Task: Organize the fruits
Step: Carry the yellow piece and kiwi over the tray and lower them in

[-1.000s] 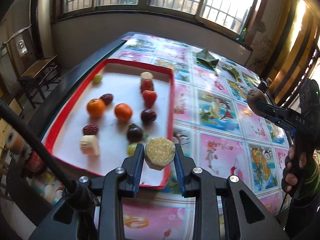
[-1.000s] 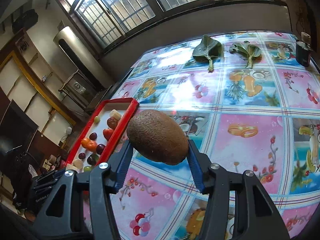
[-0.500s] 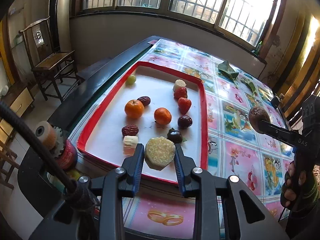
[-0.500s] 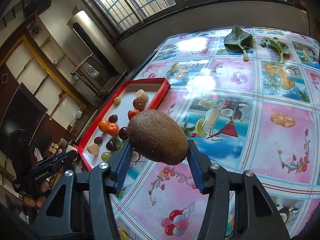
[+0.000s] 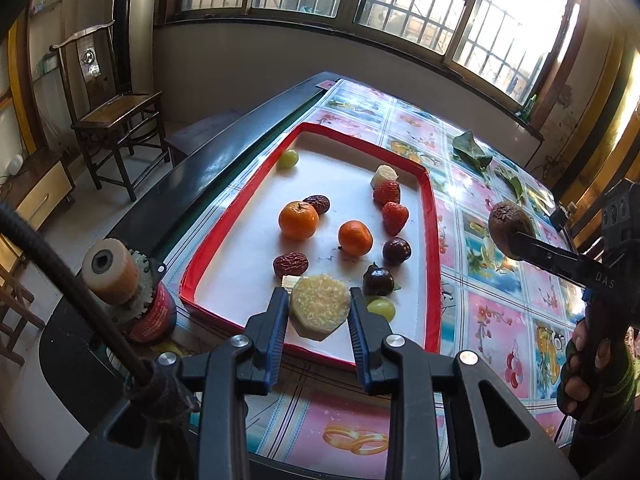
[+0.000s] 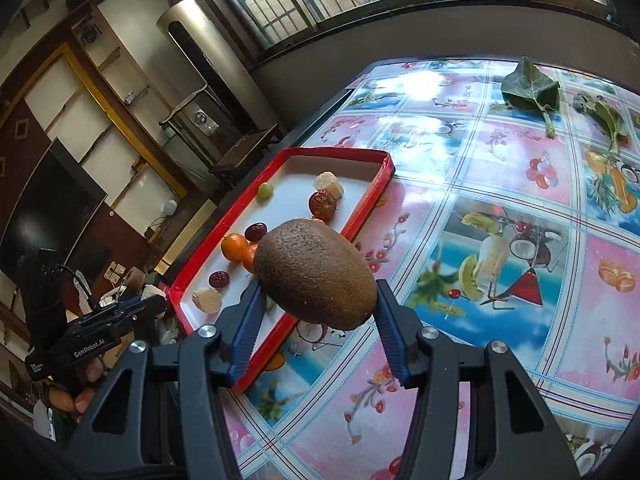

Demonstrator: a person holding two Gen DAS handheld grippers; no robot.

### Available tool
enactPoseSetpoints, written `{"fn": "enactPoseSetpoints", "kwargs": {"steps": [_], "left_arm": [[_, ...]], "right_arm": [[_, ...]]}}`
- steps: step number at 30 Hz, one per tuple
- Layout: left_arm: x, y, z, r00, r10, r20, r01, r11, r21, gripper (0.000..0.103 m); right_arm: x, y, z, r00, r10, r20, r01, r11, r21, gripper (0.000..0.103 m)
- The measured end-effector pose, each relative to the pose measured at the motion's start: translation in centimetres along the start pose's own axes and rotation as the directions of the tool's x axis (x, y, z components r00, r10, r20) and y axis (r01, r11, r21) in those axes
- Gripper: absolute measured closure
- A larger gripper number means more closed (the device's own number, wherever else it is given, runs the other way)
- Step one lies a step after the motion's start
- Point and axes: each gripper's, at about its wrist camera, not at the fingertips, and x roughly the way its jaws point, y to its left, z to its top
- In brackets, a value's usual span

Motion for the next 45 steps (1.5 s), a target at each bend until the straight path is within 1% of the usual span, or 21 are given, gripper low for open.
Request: {"fn": "enactPoseSetpoints", "kwargs": {"steps": [7,13,19,23,30,33,39,41,45], "left_arm": [[0.4,0.0,0.2,1.000,-0.015,-0.006,0.015,1.000,0.002,0.074],[1.6,-0.3,0.6,0.999,-0.038,-0.027,0.038,0.999,-0.006,0.074],[2.9,-0.6,1.0,0.998,-0.042,-0.054,0.042,0.999,-0.004,0.074],[4.0,-1.0,1.4,0.996,-0.045,-0.071,0.046,0.999,0.006,0.074],[5.9,-1.4,1.6,0.992,-0.051,-0.112,0.054,0.998,0.018,0.074],[6.6,-1.3,1.4,0.990,-0.047,-0.133,0.050,0.999,0.018,0.074],[6.9,-1.7,1.8,0.991,-0.034,-0.128,0.039,0.998,0.039,0.074],[7.0,-2.1,1.8,0.991,-0.036,-0.131,0.043,0.998,0.049,0.074],[7.1,-2.1,1.9,0.992,-0.020,-0.124,0.027,0.998,0.055,0.074]], "right_arm": [[1.2,1.2,1.0,1.000,0.006,-0.010,-0.006,1.000,-0.026,0.047],[2.7,2.0,2.4,1.000,0.007,-0.019,-0.008,0.999,-0.051,0.047],[5.8,4.2,4.8,0.999,0.029,-0.033,-0.032,0.995,-0.096,0.047],[8.9,5.4,6.1,0.997,0.040,-0.064,-0.048,0.991,-0.126,0.047],[14.1,6.5,7.1,0.992,0.014,-0.127,-0.035,0.986,-0.163,0.047],[15.1,6.2,7.3,0.990,0.012,-0.142,-0.035,0.986,-0.165,0.047],[16.8,6.1,7.2,0.987,-0.016,-0.163,-0.013,0.984,-0.177,0.047],[17.1,6.3,7.2,0.987,-0.025,-0.159,-0.006,0.981,-0.195,0.047],[17.5,6.6,7.7,0.988,-0.043,-0.150,0.008,0.973,-0.229,0.049]]}}
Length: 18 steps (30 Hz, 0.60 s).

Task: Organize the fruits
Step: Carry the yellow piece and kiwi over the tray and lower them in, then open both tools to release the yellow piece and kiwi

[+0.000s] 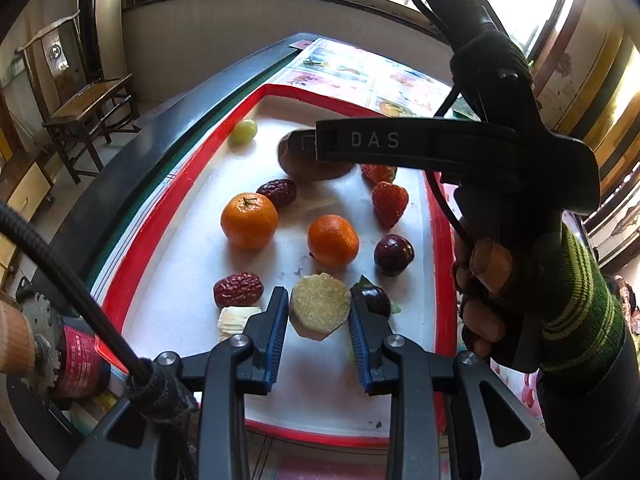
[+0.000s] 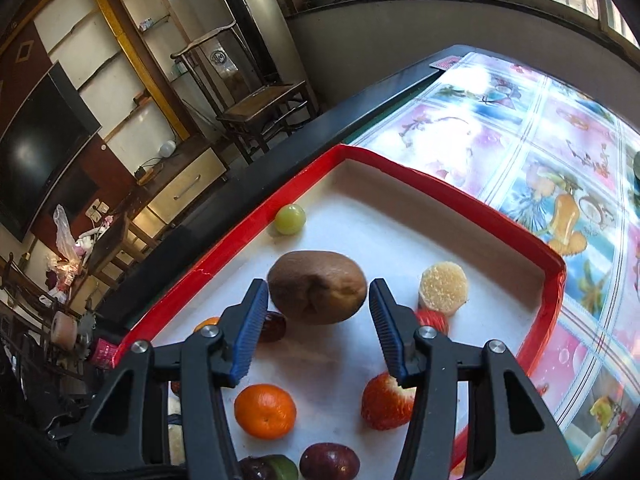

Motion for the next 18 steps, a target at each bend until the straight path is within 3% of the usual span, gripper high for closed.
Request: {"fn": "enactPoseSetpoints", "kwargs": {"steps": [10,18], "left_arm": [[-0.3,-0.3,-0.1,1.000,0.005,-0.001,-0.005,1.000,0.003,0.067],[-0.8,-0.3,-0.3,1.000,0.031,0.000,-0.031,0.999,-0.007,0.064]], "right_arm": [[0.2,-0.2,-0.1,1.000,0.011,-0.006,-0.011,1.000,0.009,0.048],[-3.9,-0.7,-0.9,0.998,0.039,0.051,-0.040,0.999,0.026,0.048]]}}
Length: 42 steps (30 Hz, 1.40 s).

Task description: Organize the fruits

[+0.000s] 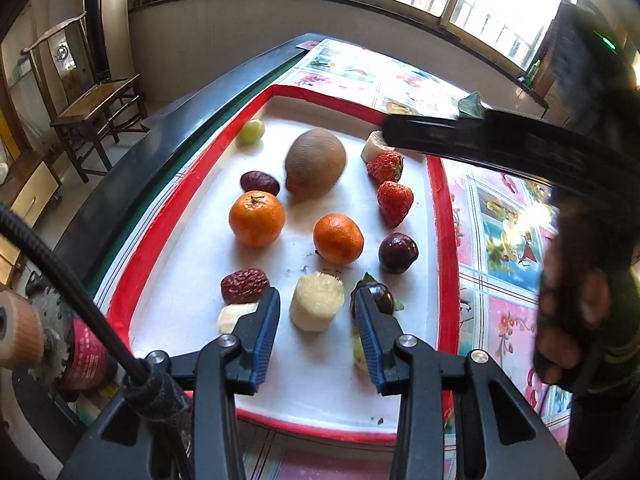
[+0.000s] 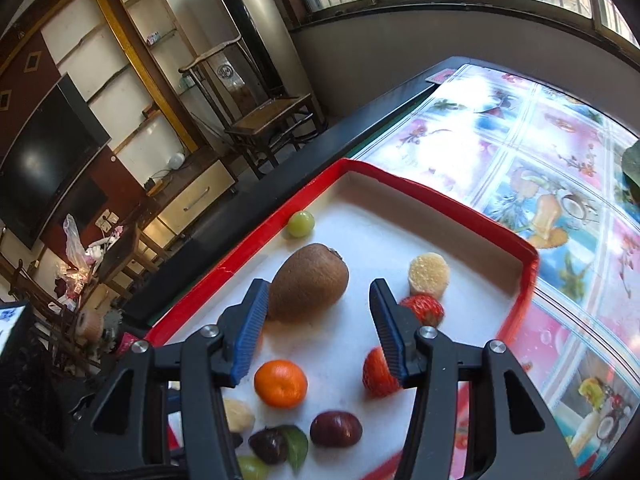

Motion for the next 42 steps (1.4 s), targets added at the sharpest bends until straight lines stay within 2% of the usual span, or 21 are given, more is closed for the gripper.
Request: {"fn": "enactPoseSetpoints", "kwargs": {"steps": [3,5,7,10,17,22,26,33,37,42], "left_arm": [[-1.0,-0.2,-0.4,1.000,0.015,0.017,-0.015,1.000,0.002,0.059],[-1.8,-0.5,-0.8,0.998,0.037,0.043,-0.037,0.999,-0.001,0.043],[-2.6,-0.9,-1.2,0.995,0.078,0.063,-0.078,0.997,-0.002,0.032],[-3.8,-1.2,-1.8,0.991,0.110,0.076,-0.109,0.994,-0.016,0.024],[-5.5,-2.0,-3.2,0.971,0.219,0.090,-0.219,0.976,-0.018,0.024],[-6.5,-2.6,-4.7,0.954,0.281,0.109,-0.281,0.960,-0.007,0.023],[-7.2,-2.6,-5.3,0.948,0.298,0.112,-0.298,0.954,-0.019,0.023],[-8.5,-2.5,-6.2,0.940,0.313,0.132,-0.310,0.950,-0.047,0.023],[-9.0,-2.5,-6.4,0.937,0.315,0.148,-0.309,0.949,-0.062,0.023],[-9.3,-2.4,-6.5,0.938,0.311,0.156,-0.304,0.950,-0.068,0.022]], "right_arm": [[-2.2,-0.4,-0.9,1.000,0.002,0.023,-0.003,1.000,0.015,0.048],[-3.7,-0.8,-1.4,1.000,0.001,0.030,-0.002,1.000,0.022,0.048],[-5.1,-1.3,-2.2,0.999,0.005,0.033,-0.005,1.000,0.029,0.046],[-6.8,-1.7,-3.3,0.999,0.010,0.034,-0.011,1.000,0.019,0.041],[-9.0,-2.8,-6.0,0.998,0.064,0.003,-0.064,0.996,-0.064,0.027],[-10.1,-2.3,-7.6,0.993,0.106,-0.043,-0.111,0.982,-0.153,0.024],[-11.0,-0.9,-9.0,0.993,0.099,-0.069,-0.114,0.956,-0.270,0.023],[-12.0,1.9,-11.4,0.996,0.065,-0.052,-0.082,0.886,-0.457,0.021],[-11.7,3.0,-12.3,0.997,0.042,-0.057,-0.065,0.854,-0.516,0.021],[-11.2,3.9,-12.7,0.996,0.051,-0.076,-0.084,0.838,-0.539,0.021]]}}
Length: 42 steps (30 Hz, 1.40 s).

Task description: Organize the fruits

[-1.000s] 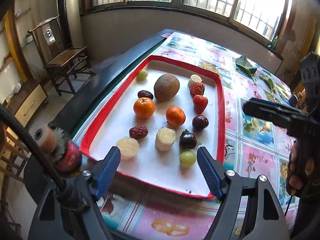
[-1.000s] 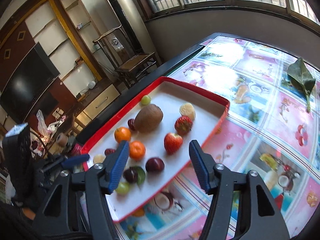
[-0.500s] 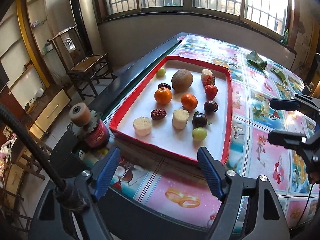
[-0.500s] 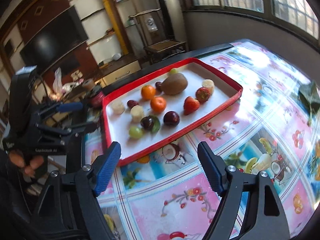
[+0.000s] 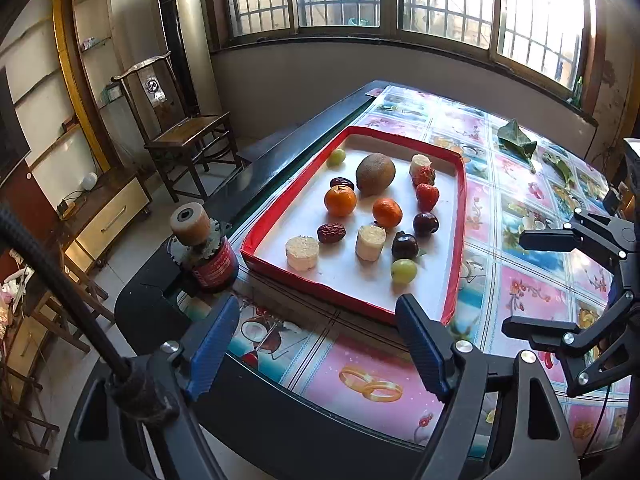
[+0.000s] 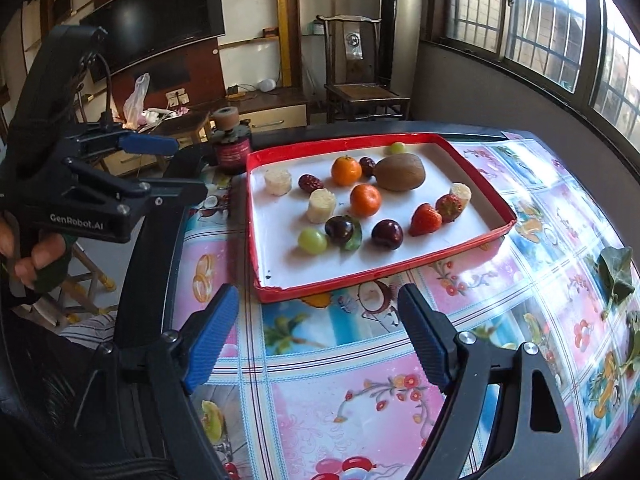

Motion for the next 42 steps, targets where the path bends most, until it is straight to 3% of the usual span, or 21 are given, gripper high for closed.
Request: {"fn": "enactPoseSetpoints", "kwargs": {"steps": [7,23,42], "left_arm": [[-0.1,0.5,-0.1,1.000,-0.017,-0.008,0.017,1.000,-0.020,0.022],[-1.4,1.3,-0.3,0.996,0.044,0.083,-0.041,0.999,-0.028,0.022],[-1.8,1.7,-0.1,0.996,0.043,0.083,-0.040,0.998,-0.040,0.022]], "right_arm": [[0.7,0.6,0.1,1.000,0.000,-0.024,-0.001,1.000,-0.028,0.021],[1.6,1.3,1.2,0.999,0.025,-0.023,-0.027,0.998,-0.051,0.021],[2.2,0.9,0.9,0.999,0.025,-0.047,-0.027,0.998,-0.050,0.021]]}}
